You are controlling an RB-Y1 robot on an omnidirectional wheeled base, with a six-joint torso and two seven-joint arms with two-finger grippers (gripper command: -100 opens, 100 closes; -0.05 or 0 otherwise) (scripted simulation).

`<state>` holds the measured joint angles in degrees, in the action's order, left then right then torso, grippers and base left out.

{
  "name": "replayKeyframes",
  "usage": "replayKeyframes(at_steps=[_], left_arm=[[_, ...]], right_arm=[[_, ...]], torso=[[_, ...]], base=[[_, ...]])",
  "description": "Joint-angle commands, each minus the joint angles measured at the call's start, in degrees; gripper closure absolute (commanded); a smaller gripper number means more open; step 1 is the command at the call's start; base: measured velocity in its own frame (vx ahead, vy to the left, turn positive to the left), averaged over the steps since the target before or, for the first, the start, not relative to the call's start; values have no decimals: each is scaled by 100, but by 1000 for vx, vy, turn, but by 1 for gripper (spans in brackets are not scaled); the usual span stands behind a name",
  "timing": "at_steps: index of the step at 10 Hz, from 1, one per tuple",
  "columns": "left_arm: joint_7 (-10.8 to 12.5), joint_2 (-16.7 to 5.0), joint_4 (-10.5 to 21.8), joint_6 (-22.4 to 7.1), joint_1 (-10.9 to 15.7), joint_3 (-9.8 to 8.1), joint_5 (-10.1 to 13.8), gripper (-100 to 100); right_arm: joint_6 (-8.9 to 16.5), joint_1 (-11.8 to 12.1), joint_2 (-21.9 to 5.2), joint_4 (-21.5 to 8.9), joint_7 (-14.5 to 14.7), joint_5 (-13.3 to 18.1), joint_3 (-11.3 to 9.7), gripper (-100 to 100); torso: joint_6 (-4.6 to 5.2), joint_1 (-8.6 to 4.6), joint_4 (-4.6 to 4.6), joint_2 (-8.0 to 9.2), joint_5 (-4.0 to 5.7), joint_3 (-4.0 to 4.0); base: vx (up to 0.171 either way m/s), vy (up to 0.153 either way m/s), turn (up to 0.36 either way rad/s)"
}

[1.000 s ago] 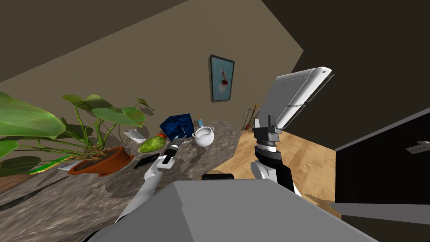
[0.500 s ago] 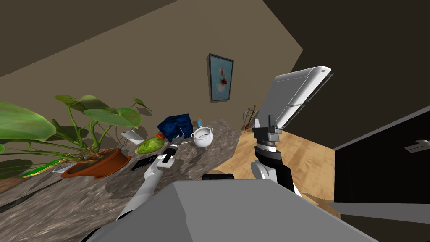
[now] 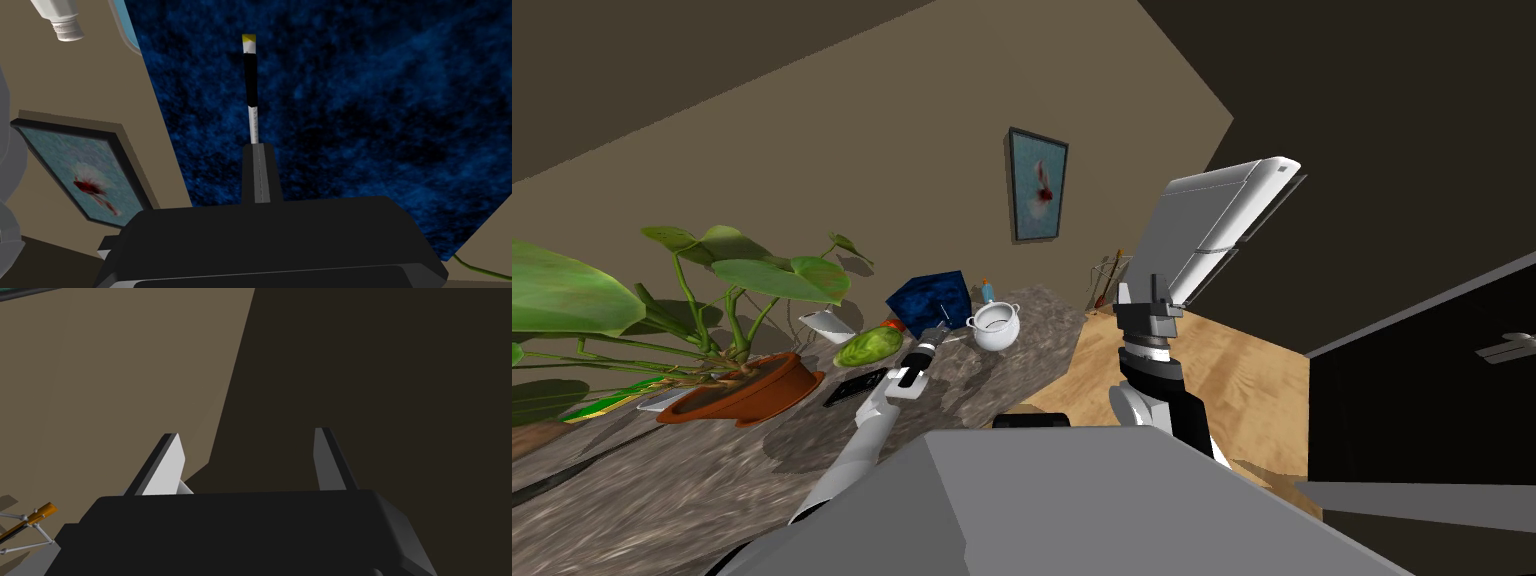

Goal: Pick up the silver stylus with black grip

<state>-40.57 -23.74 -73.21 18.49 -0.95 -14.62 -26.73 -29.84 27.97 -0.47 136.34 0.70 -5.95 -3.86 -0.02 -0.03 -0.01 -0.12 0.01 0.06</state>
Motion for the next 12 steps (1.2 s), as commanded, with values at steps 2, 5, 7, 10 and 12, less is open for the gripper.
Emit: replayKeyframes(at_steps=[2,5,7,10,12], left_arm=[[156,-197,-27,-227,114,18,45,-100],[313,-395,-56,-456,228,36,90,-100],[263,-345,13,-366,230,11,80,0],[262,-344,13,-365,229,11,80,100],[262,-344,13,-365,229,11,80,100]], right_arm=[[0,0,0,0,0,0,0,0],[0,0,0,0,0,0,0,0],[0,0,0,0,0,0,0,0],[0,0,0,0,0,0,0,0],[0,0,0,0,0,0,0,0]], torso=[[2,-6,1,3,2,-2],[1,-13,2,7,3,-4],[-1,-5,1,5,1,-3],[0,0,0,1,0,0],[0,0,0,0,0,0]], base=[[-18,-25,-51],[-21,-32,-32],[-5,-4,-4],[0,0,0],[0,0,0]])
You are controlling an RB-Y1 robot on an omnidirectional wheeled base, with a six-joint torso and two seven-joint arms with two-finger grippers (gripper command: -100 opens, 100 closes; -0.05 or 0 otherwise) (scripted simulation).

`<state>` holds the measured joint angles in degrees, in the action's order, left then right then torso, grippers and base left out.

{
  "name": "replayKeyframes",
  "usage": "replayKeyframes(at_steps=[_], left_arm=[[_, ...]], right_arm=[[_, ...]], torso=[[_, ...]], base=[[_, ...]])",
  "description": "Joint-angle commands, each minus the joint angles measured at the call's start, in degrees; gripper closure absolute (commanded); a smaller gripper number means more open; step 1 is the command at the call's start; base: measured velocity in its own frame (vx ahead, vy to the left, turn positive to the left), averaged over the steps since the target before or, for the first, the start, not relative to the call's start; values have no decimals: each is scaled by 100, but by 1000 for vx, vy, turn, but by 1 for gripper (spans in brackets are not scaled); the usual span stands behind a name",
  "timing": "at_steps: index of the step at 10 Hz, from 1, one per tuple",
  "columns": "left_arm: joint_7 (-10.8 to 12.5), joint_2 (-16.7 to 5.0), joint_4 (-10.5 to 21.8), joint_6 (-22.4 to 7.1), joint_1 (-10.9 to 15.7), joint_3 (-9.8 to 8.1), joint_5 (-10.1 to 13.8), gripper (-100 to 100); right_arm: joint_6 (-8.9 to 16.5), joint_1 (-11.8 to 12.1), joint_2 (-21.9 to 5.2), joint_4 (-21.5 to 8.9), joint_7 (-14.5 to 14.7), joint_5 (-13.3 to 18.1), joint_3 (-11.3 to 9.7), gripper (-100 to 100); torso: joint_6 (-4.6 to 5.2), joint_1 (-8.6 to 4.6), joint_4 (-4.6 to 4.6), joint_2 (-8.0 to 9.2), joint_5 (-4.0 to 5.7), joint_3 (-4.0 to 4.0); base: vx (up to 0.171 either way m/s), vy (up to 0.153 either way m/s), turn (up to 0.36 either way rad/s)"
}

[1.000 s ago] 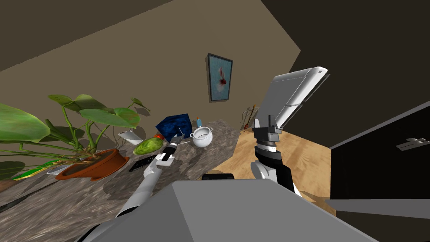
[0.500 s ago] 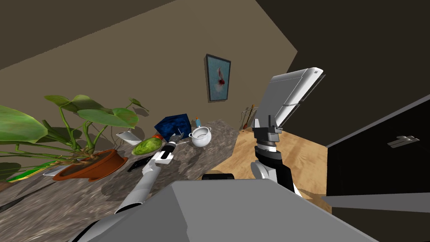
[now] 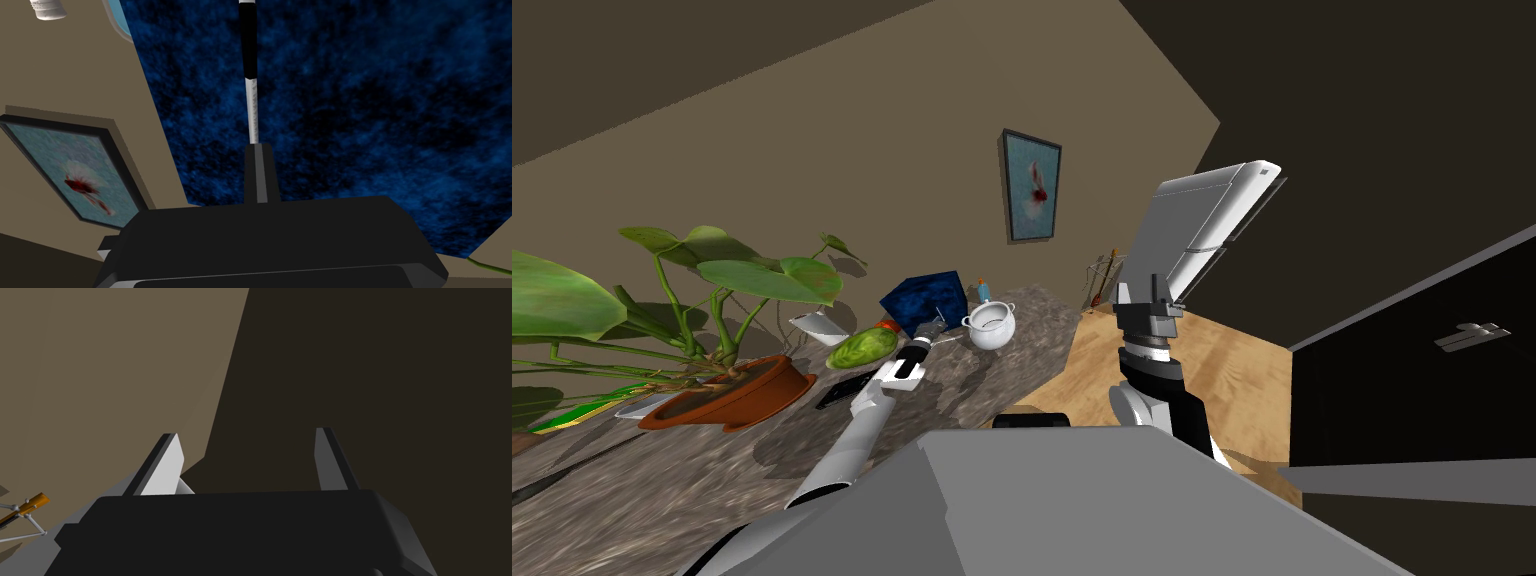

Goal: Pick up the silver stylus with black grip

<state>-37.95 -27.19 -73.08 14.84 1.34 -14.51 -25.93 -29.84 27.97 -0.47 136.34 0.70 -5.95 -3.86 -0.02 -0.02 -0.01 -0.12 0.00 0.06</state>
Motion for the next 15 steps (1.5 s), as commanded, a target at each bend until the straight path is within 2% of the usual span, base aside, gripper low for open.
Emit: replayKeyframes(at_steps=[1,3,4,5,6,10,12,13,14,15], left_arm=[[0,0,0,0,0,0,0,100],[0,0,0,0,0,0,0,-100],[0,0,0,0,0,0,0,0],[0,0,0,0,0,0,0,-100],[0,0,0,0,0,0,0,100],[0,0,0,0,0,0,0,100],[0,0,0,0,0,0,0,-100],[0,0,0,0,0,0,0,0],[0,0,0,0,0,0,0,-100],[0,0,0,0,0,0,0,100]], right_arm=[[0,0,0,0,0,0,0,0],[0,0,0,0,0,0,0,0],[0,0,0,0,0,0,0,0],[0,0,0,0,0,0,0,0],[0,0,0,0,0,0,0,0],[0,0,0,0,0,0,0,0],[0,0,0,0,0,0,0,0],[0,0,0,0,0,0,0,0],[0,0,0,0,0,0,0,0],[0,0,0,0,0,0,0,0]], torso=[[0,0,0,0,0,0],[0,0,0,0,0,0],[0,0,0,0,0,0],[0,0,0,0,0,0],[0,0,0,0,0,0],[0,0,0,0,0,0],[0,0,0,0,0,0],[0,0,0,0,0,0],[0,0,0,0,0,0],[0,0,0,0,0,0]], base=[[0,0,0],[0,0,0],[0,0,0],[0,0,0],[0,0,0],[0,0,0],[0,0,0],[0,0,0],[0,0,0],[0,0,0]])
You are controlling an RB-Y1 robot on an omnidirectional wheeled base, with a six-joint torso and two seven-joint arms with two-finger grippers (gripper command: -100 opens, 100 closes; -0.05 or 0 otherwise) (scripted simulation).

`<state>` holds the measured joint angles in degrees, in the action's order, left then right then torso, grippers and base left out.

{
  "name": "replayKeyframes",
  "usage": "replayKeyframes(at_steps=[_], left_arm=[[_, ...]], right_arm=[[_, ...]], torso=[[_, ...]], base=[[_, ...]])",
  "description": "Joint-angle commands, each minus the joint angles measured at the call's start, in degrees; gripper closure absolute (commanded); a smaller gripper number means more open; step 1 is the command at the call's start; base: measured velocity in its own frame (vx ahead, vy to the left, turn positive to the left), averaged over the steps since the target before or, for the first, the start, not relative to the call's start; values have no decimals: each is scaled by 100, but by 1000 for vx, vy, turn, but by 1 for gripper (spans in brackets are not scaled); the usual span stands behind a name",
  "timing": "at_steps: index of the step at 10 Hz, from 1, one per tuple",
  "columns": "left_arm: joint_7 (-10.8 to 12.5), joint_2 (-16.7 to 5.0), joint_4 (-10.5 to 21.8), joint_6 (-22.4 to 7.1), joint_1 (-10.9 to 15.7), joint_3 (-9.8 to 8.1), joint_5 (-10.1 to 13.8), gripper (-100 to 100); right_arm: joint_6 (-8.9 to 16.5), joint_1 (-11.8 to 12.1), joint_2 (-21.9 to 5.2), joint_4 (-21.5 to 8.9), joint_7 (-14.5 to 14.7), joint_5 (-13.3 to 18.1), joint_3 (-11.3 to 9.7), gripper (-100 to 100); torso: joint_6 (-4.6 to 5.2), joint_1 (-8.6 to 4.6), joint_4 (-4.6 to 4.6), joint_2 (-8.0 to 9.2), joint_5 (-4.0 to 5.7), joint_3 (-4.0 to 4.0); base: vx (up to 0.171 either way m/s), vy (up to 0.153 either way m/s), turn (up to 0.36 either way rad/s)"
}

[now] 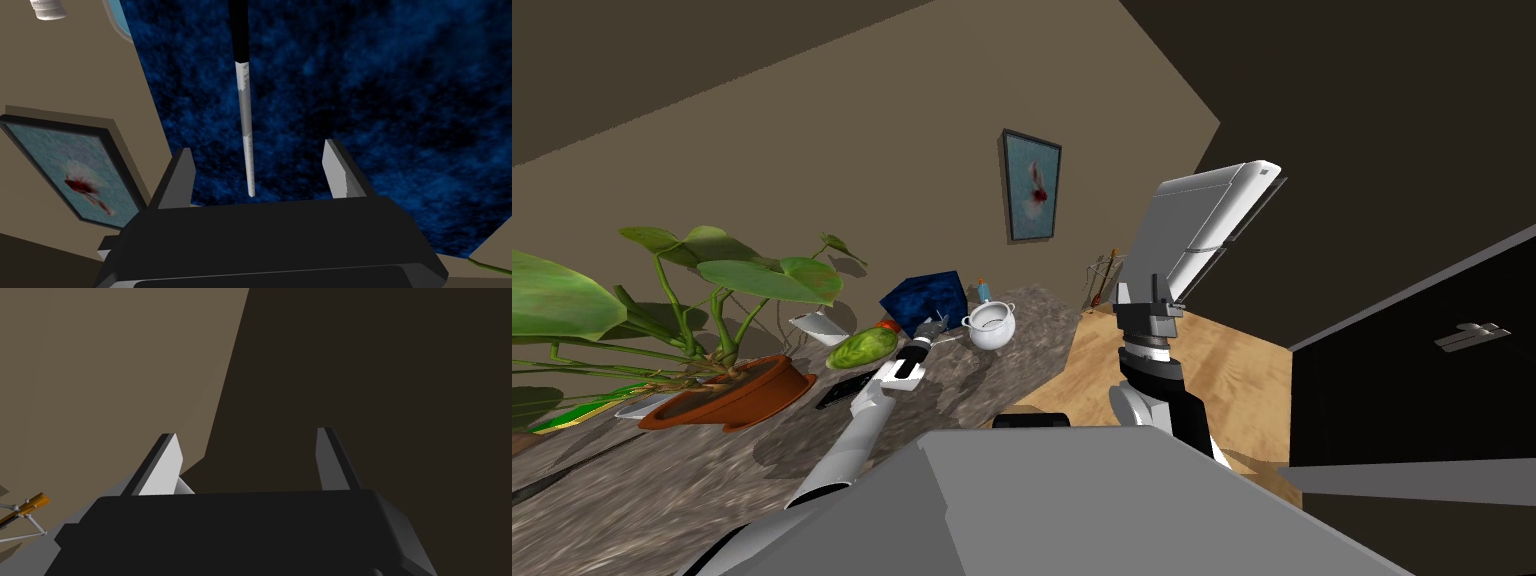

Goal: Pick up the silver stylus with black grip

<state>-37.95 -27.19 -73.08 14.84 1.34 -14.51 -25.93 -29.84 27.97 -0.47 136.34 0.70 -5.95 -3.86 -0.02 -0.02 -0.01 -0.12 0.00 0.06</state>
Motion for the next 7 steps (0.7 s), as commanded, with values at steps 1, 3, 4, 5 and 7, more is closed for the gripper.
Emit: replayKeyframes(at_steps=[1,3,4,5,7], left_arm=[[0,0,0,0,0,0,0,100],[0,5,-2,5,-2,7,-1,100],[0,5,-2,5,-2,7,-1,100],[0,5,-2,5,-2,7,-1,0],[43,-126,27,-246,50,-61,31,-100]], right_arm=[[0,0,0,0,0,0,0,0],[0,0,0,0,0,0,0,0],[0,0,0,0,0,0,0,0],[0,0,0,0,0,0,0,0],[0,0,0,0,0,0,0,0]], torso=[[0,0,0,0,0,0],[-2,8,0,-6,0,3],[-2,10,0,-8,-1,4],[-2,10,-1,-8,-1,5],[-3,-4,-2,-16,2,9]], base=[[0,0,0],[0,0,0],[0,0,0],[0,0,0],[33,-61,27]])
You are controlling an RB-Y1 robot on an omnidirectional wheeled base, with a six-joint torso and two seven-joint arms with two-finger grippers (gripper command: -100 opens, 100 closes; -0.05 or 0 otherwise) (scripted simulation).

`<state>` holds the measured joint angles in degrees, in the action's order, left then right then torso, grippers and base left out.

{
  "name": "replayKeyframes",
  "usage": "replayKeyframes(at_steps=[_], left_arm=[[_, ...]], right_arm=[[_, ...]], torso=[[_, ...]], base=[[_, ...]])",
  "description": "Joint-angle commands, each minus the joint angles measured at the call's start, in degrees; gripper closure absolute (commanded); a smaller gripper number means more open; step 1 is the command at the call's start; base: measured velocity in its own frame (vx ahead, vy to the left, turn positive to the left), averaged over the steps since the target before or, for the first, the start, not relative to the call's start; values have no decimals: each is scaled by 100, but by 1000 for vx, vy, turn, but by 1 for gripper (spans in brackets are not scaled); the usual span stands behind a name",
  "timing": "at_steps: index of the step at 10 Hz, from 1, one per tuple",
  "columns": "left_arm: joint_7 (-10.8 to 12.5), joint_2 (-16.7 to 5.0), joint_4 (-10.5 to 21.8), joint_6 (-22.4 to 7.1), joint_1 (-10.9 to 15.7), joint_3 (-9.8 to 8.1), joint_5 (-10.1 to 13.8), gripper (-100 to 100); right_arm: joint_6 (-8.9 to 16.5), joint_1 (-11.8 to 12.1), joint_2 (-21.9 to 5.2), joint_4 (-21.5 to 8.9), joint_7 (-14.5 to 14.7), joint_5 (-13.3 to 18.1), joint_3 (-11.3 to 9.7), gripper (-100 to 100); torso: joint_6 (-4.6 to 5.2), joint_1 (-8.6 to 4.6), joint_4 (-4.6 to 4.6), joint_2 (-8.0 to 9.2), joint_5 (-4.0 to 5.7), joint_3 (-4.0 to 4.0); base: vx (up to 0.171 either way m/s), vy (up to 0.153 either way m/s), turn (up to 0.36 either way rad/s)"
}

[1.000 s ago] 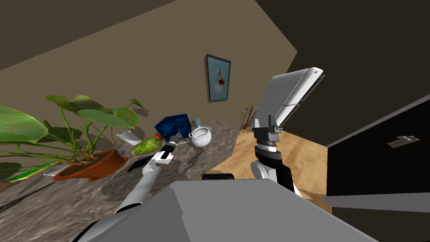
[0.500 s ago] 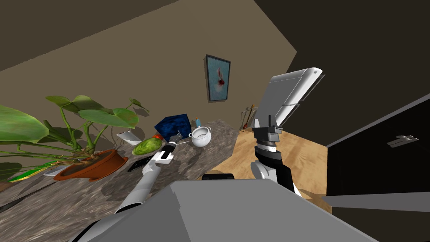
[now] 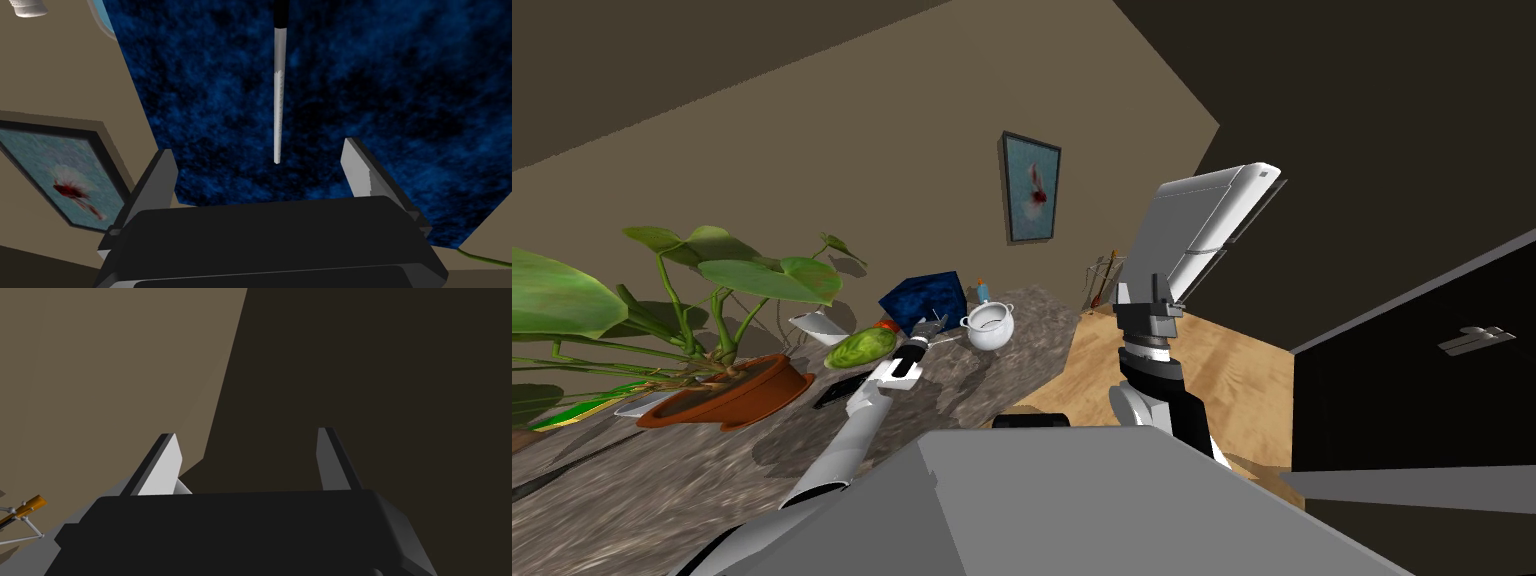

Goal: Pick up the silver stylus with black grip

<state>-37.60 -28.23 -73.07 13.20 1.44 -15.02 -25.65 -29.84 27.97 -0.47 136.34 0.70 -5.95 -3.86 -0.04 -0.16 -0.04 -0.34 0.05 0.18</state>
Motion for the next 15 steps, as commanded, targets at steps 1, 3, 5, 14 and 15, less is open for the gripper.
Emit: replayKeyframes(at_steps=[1,3,5,14,15], left_arm=[[22,-61,37,-159,56,-30,13,-100],[68,-216,62,-449,117,-111,46,-100],[106,-320,91,-655,159,-165,74,-100],[184,-538,105,-1085,221,-278,130,100],[184,-538,105,-1085,221,-278,130,100]], right_arm=[[0,0,0,0,0,0,0,0],[0,0,0,0,0,0,0,0],[0,0,0,0,0,0,0,0],[0,0,-1,0,0,0,0,0],[0,0,-1,0,0,0,1,0]], torso=[[0,0,0,0,0,0],[0,-5,0,0,1,0],[1,-11,-2,-5,3,3],[0,23,2,10,-5,-5],[0,25,2,11,-6,-6]], base=[[30,-76,15],[41,-96,34],[37,-86,21],[18,-48,14],[0,1,12]])
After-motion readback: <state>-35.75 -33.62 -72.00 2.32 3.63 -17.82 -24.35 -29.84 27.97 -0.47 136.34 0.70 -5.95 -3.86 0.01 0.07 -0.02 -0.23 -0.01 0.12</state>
